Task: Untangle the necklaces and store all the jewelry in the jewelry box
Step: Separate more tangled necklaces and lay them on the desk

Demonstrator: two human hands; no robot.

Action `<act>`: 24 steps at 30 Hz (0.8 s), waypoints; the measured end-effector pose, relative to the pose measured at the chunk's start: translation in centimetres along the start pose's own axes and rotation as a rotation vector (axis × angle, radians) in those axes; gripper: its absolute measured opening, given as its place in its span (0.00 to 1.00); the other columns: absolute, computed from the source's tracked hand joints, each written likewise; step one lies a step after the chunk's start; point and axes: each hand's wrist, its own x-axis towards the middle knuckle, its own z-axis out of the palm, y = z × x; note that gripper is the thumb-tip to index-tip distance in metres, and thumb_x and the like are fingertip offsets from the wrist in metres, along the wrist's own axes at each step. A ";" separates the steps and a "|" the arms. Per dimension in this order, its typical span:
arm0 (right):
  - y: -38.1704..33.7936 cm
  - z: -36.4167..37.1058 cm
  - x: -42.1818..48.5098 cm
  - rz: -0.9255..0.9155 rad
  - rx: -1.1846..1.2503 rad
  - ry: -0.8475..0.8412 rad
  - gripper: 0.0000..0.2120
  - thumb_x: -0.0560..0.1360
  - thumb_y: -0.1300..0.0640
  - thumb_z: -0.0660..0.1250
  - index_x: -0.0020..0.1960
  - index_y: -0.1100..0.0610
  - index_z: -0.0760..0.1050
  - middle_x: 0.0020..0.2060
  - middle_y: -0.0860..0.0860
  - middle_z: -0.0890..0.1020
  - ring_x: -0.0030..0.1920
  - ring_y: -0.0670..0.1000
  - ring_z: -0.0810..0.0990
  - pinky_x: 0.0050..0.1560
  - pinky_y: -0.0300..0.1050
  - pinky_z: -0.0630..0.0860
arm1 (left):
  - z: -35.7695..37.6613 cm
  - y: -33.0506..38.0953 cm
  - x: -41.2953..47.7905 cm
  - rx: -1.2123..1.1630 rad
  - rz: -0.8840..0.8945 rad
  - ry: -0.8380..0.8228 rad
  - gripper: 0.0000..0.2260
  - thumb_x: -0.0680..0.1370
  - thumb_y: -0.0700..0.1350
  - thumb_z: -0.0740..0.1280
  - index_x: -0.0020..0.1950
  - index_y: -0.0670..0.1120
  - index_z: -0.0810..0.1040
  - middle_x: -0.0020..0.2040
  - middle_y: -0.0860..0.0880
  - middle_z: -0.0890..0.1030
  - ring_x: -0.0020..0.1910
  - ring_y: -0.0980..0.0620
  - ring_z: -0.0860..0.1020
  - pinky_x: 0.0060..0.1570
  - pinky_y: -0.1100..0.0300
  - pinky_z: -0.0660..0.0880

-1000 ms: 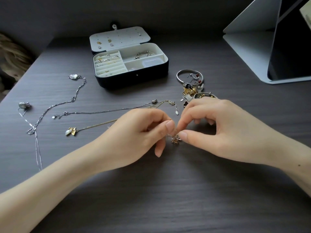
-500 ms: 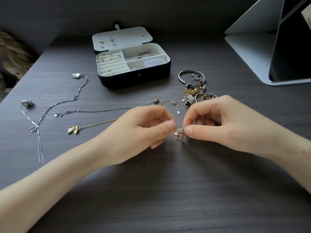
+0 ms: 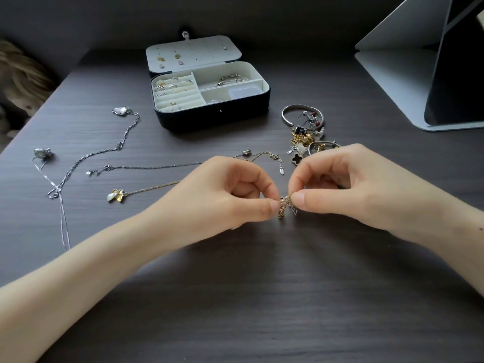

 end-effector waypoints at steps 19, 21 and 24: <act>-0.5 0.3 0.2 0.063 0.153 0.019 0.02 0.63 0.57 0.67 0.32 0.53 0.77 0.31 0.45 0.79 0.35 0.41 0.76 0.40 0.30 0.69 | 0.2 0.4 -0.2 0.161 0.022 -0.016 0.03 0.63 0.42 0.69 0.35 0.48 0.80 0.23 0.51 0.67 0.23 0.54 0.60 0.24 0.67 0.59; -0.5 0.3 0.2 0.064 0.162 0.022 0.02 0.63 0.57 0.67 0.33 0.53 0.77 0.31 0.46 0.80 0.36 0.41 0.76 0.41 0.30 0.70 | 0.2 0.4 -0.3 0.183 0.025 -0.025 0.03 0.63 0.42 0.69 0.36 0.48 0.80 0.24 0.50 0.67 0.23 0.54 0.61 0.25 0.67 0.59; -0.6 0.3 0.2 0.064 0.175 0.018 0.02 0.63 0.57 0.67 0.33 0.53 0.78 0.32 0.47 0.80 0.38 0.42 0.76 0.43 0.32 0.69 | 0.2 0.5 -0.3 0.196 0.029 -0.040 0.03 0.64 0.44 0.69 0.37 0.48 0.80 0.24 0.50 0.68 0.24 0.53 0.61 0.25 0.65 0.59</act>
